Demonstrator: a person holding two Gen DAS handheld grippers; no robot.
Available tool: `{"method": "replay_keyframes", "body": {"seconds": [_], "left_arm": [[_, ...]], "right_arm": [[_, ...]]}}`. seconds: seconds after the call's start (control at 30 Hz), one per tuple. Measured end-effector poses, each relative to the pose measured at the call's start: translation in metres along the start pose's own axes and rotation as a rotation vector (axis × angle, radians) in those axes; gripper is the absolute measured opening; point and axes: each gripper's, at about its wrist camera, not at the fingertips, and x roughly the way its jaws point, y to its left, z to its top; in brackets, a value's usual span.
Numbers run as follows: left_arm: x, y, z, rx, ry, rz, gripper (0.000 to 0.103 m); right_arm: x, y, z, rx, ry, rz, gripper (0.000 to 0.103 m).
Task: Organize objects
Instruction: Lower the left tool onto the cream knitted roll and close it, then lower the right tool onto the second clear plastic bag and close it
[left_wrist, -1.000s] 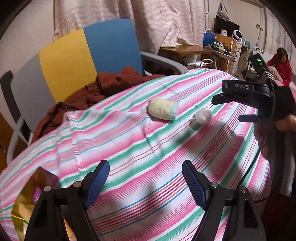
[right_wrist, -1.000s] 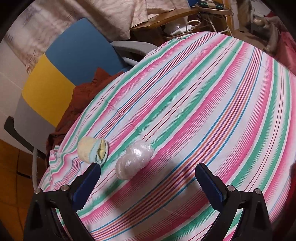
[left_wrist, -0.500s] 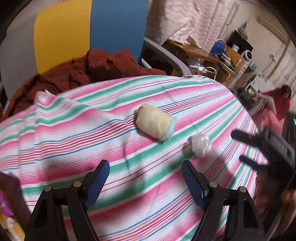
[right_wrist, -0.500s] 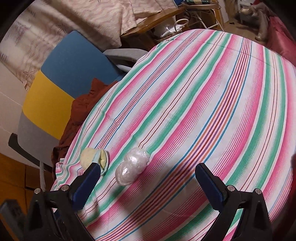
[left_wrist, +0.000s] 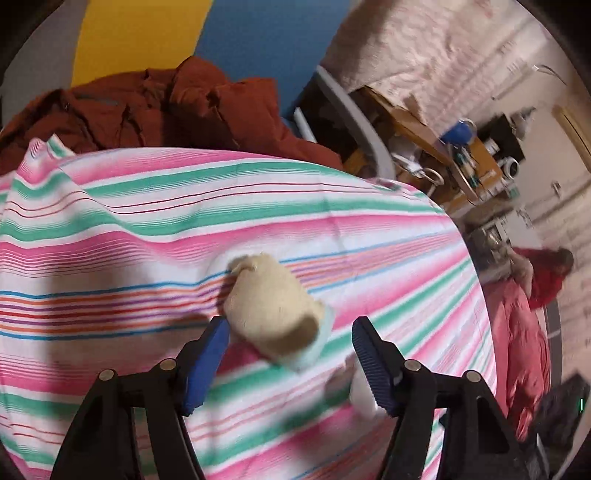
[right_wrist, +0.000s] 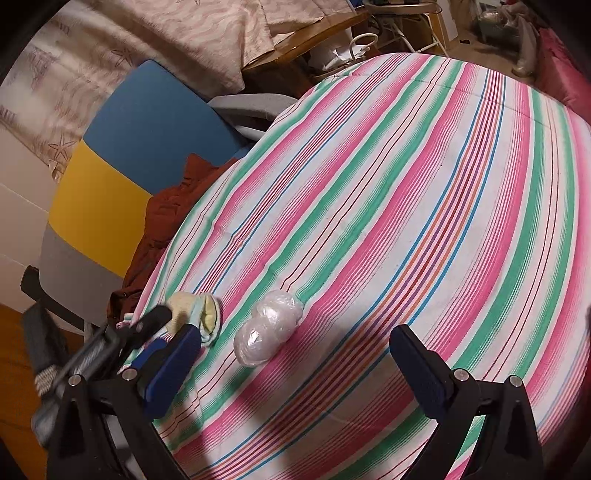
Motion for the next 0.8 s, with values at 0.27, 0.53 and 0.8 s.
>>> {"method": "replay_keyframes", "body": {"seconds": [0.27,0.53,0.8], "left_arm": [[0.039,0.009,0.017,-0.078,0.038,0.053,0.064],[0.023,0.004,-0.014,0.101,0.029,0.068,0.052],[-0.034,0.019,-0.080,0.243,-0.012,0.145,0.051]], "right_arm": [[0.004,-0.001,0.001,-0.003,0.003,-0.017,0.103],[0.009,-0.006,0.003,0.009,0.001,-0.048,0.103],[0.012,-0.002,0.002,-0.029,-0.007,-0.088,0.103]]}}
